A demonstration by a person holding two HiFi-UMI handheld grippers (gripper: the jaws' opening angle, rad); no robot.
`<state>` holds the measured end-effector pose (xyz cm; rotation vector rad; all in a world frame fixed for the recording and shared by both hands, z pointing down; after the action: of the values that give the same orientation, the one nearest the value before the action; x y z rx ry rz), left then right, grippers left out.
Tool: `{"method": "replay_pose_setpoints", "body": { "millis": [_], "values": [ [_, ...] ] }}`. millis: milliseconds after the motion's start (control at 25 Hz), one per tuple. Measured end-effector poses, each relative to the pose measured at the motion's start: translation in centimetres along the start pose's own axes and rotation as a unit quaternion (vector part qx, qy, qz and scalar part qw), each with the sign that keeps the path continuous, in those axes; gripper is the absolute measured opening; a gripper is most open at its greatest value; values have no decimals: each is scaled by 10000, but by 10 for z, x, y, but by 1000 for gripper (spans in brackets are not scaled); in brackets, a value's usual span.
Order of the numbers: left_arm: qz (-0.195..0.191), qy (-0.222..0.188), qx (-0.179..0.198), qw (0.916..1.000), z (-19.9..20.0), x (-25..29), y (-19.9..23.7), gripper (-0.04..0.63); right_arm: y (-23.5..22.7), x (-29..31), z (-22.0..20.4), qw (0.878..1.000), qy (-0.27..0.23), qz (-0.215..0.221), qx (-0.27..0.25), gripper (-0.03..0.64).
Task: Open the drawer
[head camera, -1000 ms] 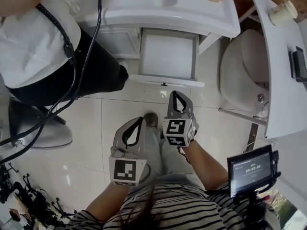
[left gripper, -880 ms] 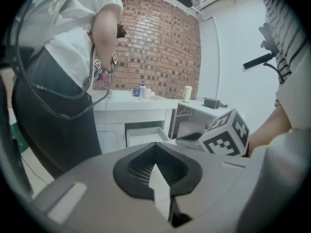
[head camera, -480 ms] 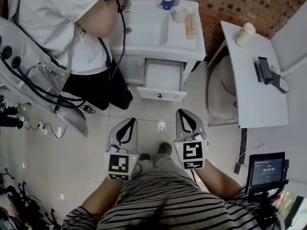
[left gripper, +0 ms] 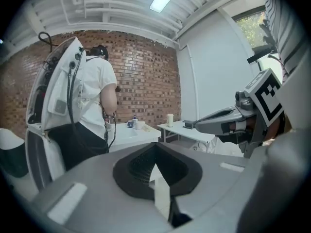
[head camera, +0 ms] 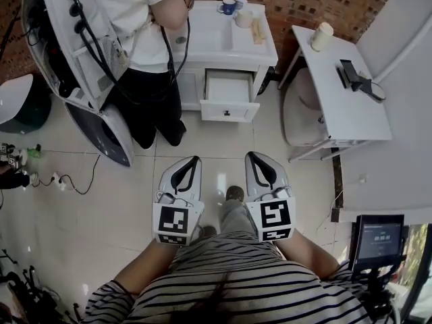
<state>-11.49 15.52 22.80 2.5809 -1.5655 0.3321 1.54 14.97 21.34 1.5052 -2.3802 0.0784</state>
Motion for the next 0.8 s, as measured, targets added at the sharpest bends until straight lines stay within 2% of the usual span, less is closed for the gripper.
{"method": "replay_pose_setpoints", "body": {
  "millis": [160,280,480,800],
  "values": [
    [-163,-142,-125,9997,2,-50,-18,15,49,-46,6,9998,-44,36,206,2],
    [-178,-212,-255,9993,5,-75,-34,15,68,-72,7,9992,-34,58,391,2],
    [-254,-217,-384,9987,7,-102,-65,15,84,-106,7,9986,-158,105,485,2],
    [-204,-335,-170,9991,21,-114,-111,15,78,-140,1,9982,-207,328,461,2]
  ]
}}
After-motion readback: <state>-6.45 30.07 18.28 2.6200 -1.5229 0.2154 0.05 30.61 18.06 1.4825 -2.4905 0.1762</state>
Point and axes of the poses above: the fingertips, and each gripper's own axes: x forward along the fingers, y to its left, z out of its top, the point moved 2 cm from there along -x, backward along the fingers
